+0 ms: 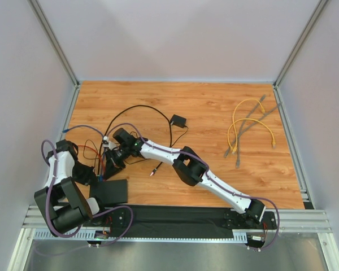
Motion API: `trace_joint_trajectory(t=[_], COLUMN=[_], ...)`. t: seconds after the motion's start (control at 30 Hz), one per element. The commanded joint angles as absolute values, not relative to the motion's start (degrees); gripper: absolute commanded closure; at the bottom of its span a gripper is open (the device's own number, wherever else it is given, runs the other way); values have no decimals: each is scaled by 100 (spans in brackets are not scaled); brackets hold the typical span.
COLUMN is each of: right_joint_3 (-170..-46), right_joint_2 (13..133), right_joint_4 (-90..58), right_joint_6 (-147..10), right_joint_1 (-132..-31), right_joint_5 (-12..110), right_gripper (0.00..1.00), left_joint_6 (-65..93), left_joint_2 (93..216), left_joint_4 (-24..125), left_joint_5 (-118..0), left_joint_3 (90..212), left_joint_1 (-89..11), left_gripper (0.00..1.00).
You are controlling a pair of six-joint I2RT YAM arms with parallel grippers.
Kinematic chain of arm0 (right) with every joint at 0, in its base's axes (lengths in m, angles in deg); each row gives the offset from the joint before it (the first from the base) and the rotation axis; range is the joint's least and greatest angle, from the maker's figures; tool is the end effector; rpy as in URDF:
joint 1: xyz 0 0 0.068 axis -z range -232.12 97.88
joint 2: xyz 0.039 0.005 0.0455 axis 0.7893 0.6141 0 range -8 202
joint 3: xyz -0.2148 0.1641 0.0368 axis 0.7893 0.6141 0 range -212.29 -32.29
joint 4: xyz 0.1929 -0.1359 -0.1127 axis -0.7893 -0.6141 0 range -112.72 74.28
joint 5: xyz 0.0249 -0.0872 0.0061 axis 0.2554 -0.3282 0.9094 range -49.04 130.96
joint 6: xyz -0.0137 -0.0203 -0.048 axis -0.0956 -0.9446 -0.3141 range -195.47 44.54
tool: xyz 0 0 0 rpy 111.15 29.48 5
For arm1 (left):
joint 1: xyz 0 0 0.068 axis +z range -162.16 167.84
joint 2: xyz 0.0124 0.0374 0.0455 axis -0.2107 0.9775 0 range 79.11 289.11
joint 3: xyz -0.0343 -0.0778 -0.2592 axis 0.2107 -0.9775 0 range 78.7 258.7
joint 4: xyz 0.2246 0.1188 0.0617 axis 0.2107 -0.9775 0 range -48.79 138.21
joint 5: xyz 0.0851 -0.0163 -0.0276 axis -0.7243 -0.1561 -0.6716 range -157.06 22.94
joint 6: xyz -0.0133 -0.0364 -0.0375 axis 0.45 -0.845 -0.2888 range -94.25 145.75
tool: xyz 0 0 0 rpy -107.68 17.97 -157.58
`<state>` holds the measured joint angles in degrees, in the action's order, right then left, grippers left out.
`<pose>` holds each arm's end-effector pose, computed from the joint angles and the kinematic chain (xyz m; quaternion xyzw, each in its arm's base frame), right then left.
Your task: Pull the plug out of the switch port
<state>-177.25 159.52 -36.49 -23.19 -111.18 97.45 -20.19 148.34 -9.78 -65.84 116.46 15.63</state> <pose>0.2805 0.5257 0.0677 0.2350 -0.7964 -0.5332 0.1621 0.1488 0.0777 0.1739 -0.5999 0.8000 -0.0112 0.0029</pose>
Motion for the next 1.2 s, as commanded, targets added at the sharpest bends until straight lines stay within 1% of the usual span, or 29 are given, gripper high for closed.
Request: trace_joint_trajectory(t=[0.0, 0.13, 0.2, 0.37, 0.53, 0.63, 0.67, 0.7, 0.73, 0.77, 0.9, 0.93, 0.97, 1.03, 1.1, 1.17], right_joint_3=[-17801, -17793, -17566, -16809, -16624, -15984, -16130, -16410, -16743, -16990, -16632, -16589, -16527, -16465, -16779, -17184], right_joint_2=[16251, 16163, 16023, 15487, 15293, 15258, 15275, 15275, 15310, 15284, 14959, 14950, 14950, 14863, 14888, 14959], right_joint_4=[-3839, -4076, -3998, -3322, -2688, -1049, -1340, -2039, -2760, -3359, -3646, -3559, -3123, -3074, -3074, -3380], right_joint_6=[-2598, -2756, -2678, -2450, -1967, -977, -1164, -1583, -2527, -2658, -2897, -2845, -2592, -2624, -2703, -2748], right_joint_1=[-11478, -11443, -11391, -11250, -11197, -11074, -11048, -11039, -11047, -11039, -10916, -10898, -10872, -10837, -10793, -10740], right_joint_5=[8780, 8517, 8332, 8060, 8112, 8551, 8473, 8307, 8079, 7799, 7181, 7233, 7538, 7480, 7575, 7803], right_gripper=[100, 100, 100, 100, 100, 100, 100, 100, 100, 100, 100, 100, 100, 100, 100, 100], left_joint_6=[-2013, -2031, -2040, -2022, -2022, -1961, -1978, -1987, -1978, -1987, -2013, -2022, -2031, -1978, -1899, -1855], left_joint_2=[14872, 15038, 15118, 15390, 15548, 15619, 15636, 15671, 15706, 15707, 15637, 15645, 15645, 15698, 15628, 15479], left_joint_4=[-892, -918, -953, -971, -988, -980, -971, -945, -936, -935, -909, -892, -883, -883, -900, -918], left_joint_5=[-6582, -6609, -6626, -6688, -6697, -6653, -6618, -6592, -6583, -6609, -6670, -6670, -6653, -6627, -6627, -6626], left_joint_3=[11597, 11597, 11606, 11667, 11685, 11685, 11676, 11633, 11632, 11632, 11624, 11623, 11615, 11650, 11728, 11781], left_joint_1=[1614, 1605, 1614, 1614, 1614, 1614, 1605, 1605, 1605, 1588, 1587, 1570, 1587, 1587, 1579, 1509], left_gripper=[98, 98, 98, 100, 100, 100, 100, 100, 100, 100, 100, 100, 100, 100, 100, 100])
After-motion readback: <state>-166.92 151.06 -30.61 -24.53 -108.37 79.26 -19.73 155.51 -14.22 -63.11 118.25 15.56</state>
